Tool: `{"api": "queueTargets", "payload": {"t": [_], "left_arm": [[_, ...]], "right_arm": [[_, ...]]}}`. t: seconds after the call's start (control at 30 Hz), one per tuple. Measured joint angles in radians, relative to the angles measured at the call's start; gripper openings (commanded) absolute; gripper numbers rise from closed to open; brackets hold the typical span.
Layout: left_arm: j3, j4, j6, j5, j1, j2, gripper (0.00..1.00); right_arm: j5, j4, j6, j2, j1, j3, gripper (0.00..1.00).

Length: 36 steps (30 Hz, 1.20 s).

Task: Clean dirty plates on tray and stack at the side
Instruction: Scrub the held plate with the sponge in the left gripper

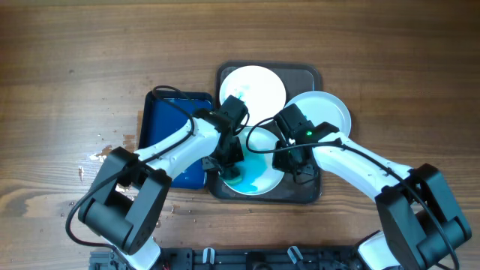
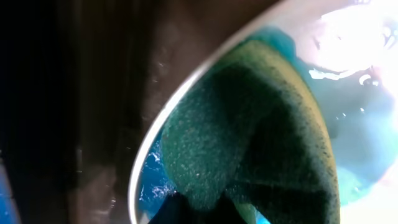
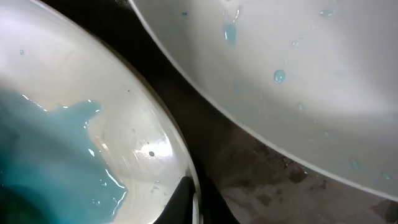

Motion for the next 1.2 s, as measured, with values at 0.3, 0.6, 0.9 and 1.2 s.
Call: {"api": "queueTargets", "payload": {"t": [0.3, 0.6, 0.9, 1.2], "left_arm": [[-0.028, 0.374, 0.012, 0.308, -0.013, 0.051, 0.04], [-0.001, 0.126, 0.001, 0.393, 0.018, 0.069, 0.04], [0.023, 0.014, -0.008, 0.122, 0.049, 0.035, 0.04], [0.002, 0.385, 0.005, 0.363, -0.039, 0.082, 0.05]], "right_arm": [[0.011, -0.011, 0.015, 0.000, -0.003, 0.002, 0.04], [0.011, -0.011, 0.015, 0.000, -0.003, 0.002, 0.04], [0.011, -0.011, 0.015, 0.000, -0.003, 0.002, 0.04], [0.012, -0.014, 0.023, 0.000, -0.004, 0.003, 0.04]]}}
